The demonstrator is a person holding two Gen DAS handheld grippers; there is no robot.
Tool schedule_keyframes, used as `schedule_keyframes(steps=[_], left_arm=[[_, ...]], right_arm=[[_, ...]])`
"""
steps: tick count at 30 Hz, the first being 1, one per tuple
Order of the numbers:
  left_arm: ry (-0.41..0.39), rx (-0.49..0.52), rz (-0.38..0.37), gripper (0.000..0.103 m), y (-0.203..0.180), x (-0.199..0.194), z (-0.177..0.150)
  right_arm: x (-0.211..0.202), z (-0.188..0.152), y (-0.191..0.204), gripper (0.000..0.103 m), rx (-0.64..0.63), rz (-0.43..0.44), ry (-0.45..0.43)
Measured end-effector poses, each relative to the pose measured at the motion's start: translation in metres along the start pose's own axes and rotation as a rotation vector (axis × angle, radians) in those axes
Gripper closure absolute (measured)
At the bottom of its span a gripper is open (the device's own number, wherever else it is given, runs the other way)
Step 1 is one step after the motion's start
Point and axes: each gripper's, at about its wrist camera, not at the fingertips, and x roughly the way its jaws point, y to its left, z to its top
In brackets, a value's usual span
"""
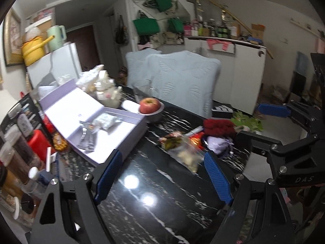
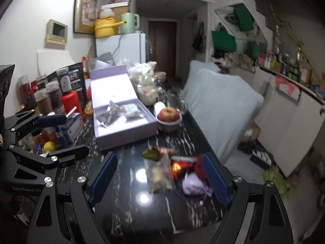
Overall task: Organize soft objects
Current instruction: 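Withdraw both grippers from the box back toward the remaining items, then grasp the clear bag of food with the left gripper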
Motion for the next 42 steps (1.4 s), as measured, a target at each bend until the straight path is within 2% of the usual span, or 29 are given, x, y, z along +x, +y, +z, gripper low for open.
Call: schedule_keyframes(steps=[9,16,20,31,42], left_arm=[[0.062,0.055,-0.117,0.02,-0.038,0.026,-0.013],[0.102,0.082,-0.176,0.02,-0.055,0.048,-0.022],[0.145,0.055,-0.213,0.02,-0.055,0.068,-0.026],[0.218,-0.048,-0.251,0.02,-0.036,0.123,-0.025],[0.287,-0.224,-0.215,0.02,-0.021,0.183,-0.017]], right_arm=[[-0.006,-0.046,-0.029,0.017,0.115,-0.065,0.074],[-0.006,-0.078,-0.052,0.017,0.193,-0.114,0.123],[0.001,-0.091,-0.062,0.017,0.229,-0.129,0.155],[0.04,-0.108,-0.082,0.017,0.282,-0.11,0.214],[0.07,-0.11,-0.104,0.017,0.294,-0.142,0.262]])
